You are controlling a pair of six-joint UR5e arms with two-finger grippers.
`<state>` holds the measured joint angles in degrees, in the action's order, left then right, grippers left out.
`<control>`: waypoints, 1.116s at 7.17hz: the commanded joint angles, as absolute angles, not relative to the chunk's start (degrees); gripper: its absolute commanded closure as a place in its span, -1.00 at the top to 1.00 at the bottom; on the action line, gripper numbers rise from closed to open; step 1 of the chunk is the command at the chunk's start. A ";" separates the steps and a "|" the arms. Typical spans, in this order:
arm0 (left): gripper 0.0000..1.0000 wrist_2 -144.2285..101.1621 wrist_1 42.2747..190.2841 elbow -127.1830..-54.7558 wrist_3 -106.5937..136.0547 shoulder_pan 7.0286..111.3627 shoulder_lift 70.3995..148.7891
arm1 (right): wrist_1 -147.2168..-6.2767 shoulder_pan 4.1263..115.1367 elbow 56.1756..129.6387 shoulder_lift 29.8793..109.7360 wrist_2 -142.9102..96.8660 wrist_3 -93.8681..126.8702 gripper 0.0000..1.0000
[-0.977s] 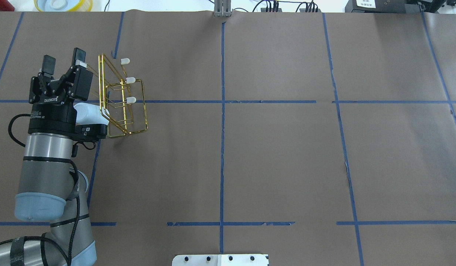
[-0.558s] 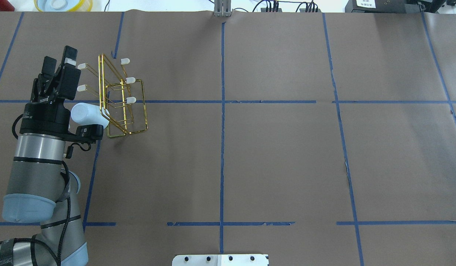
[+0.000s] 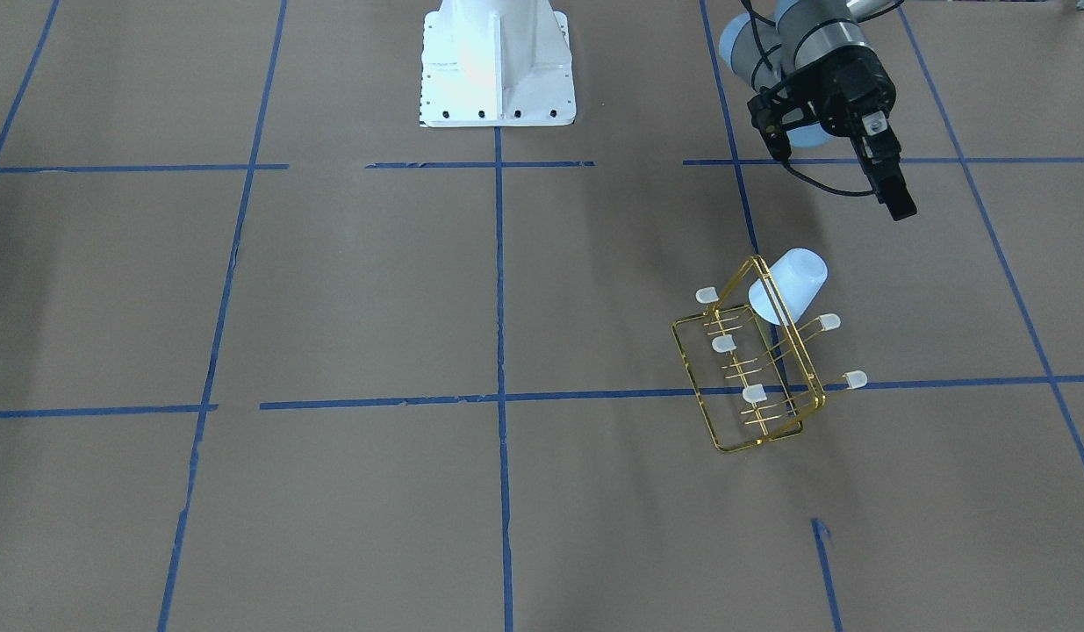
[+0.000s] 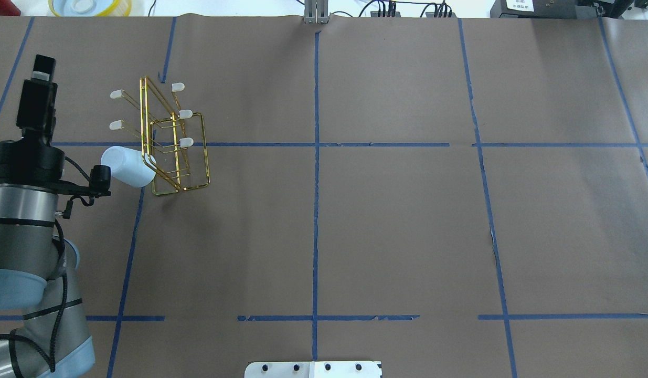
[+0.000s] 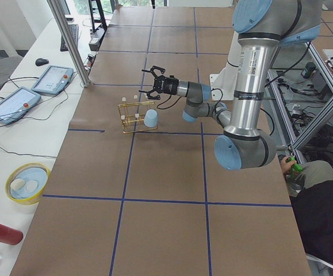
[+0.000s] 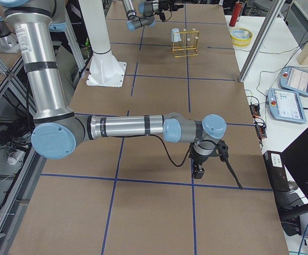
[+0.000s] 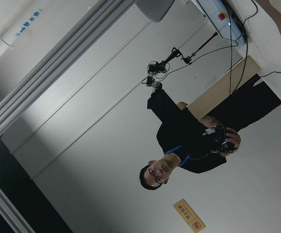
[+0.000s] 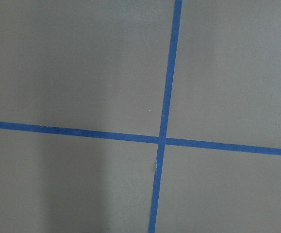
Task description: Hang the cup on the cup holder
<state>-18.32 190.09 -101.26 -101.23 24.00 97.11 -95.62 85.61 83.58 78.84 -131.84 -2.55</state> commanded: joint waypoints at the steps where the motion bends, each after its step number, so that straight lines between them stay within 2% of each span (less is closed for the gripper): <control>1: 1.00 -24.46 189.93 -103.78 -75.29 28.01 88.21 | -95.62 85.52 83.58 78.84 -131.84 -2.55 1.00; 3: 1.00 -41.67 186.71 -103.71 -55.48 35.56 82.29 | -95.62 85.61 83.58 78.92 -131.84 -2.55 1.00; 5: 1.00 -63.24 180.90 -101.36 -39.36 43.37 81.48 | -95.62 85.61 83.58 78.93 -131.84 -2.55 1.00; 8: 1.00 -95.46 174.57 -92.58 -38.23 59.11 82.70 | -95.62 85.61 83.50 78.92 -131.84 -2.55 1.00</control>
<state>-84.08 177.53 -96.08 -38.43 53.30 82.06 -95.63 85.60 83.57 78.87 -131.84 -2.55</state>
